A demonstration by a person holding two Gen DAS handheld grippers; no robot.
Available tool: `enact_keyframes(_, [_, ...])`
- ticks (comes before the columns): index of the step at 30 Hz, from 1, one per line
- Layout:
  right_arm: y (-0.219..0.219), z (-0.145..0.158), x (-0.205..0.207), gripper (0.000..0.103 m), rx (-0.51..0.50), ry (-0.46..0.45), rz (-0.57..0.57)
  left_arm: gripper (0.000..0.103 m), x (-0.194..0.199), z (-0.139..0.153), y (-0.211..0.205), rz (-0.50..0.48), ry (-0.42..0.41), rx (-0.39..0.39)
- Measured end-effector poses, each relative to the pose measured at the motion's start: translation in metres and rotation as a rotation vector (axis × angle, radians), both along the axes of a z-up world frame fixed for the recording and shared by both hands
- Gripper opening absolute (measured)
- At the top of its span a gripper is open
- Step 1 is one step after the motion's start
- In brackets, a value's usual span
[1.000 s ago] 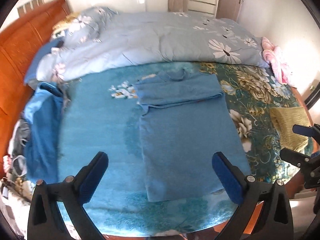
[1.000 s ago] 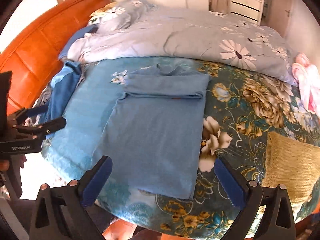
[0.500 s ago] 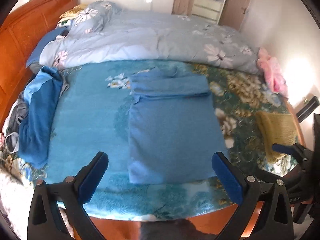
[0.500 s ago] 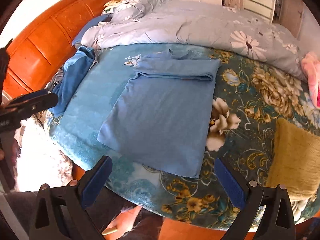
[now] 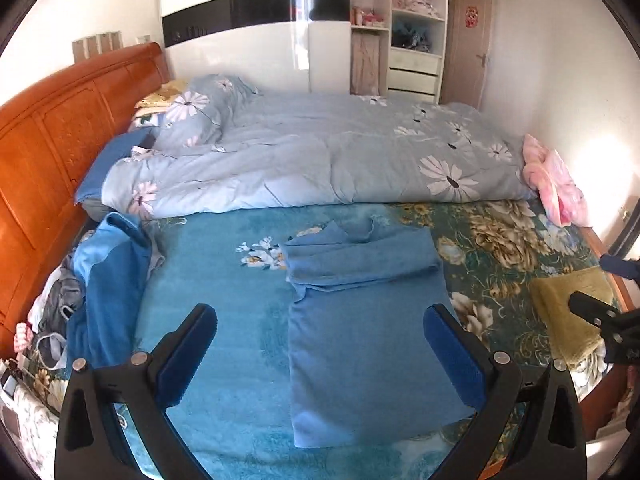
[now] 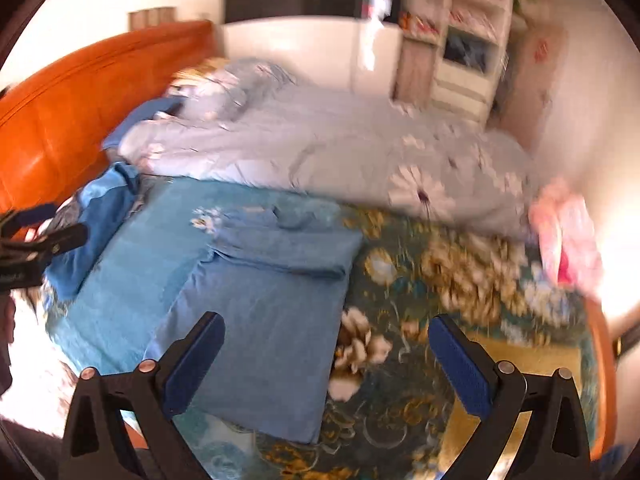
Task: Fold clothes
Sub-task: 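Open both tools and lift them back to view the folded sweater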
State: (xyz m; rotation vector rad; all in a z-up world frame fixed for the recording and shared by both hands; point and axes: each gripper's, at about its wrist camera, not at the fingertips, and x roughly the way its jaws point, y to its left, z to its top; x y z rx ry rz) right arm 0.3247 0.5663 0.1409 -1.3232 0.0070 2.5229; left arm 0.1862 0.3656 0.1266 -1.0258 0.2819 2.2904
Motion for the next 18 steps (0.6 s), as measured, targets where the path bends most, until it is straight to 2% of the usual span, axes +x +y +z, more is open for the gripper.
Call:
enact_keyframes(3, [0.013,-0.020,-0.008,0.103,-0.129,-0.059,-0.042,0.103,-0.011,-0.022,0.001,0.004,-0.099,-0.040])
enact_keyframes(9, [0.025,-0.083,-0.001,0.103,-0.239,-0.235,-0.109,0.103,-0.033,-0.102,-0.018,0.091,-0.390,-0.118])
enact_keyframes(12, [0.034,-0.121,0.006,0.101,-0.274,-0.339,-0.150,0.103,-0.037,-0.137,-0.028,0.107,-0.466,-0.153])
enact_keyframes(18, [0.056,-0.191,0.009,0.086,-0.347,-0.498,-0.210,0.102,-0.046,-0.203,-0.028,0.082,-0.615,-0.191])
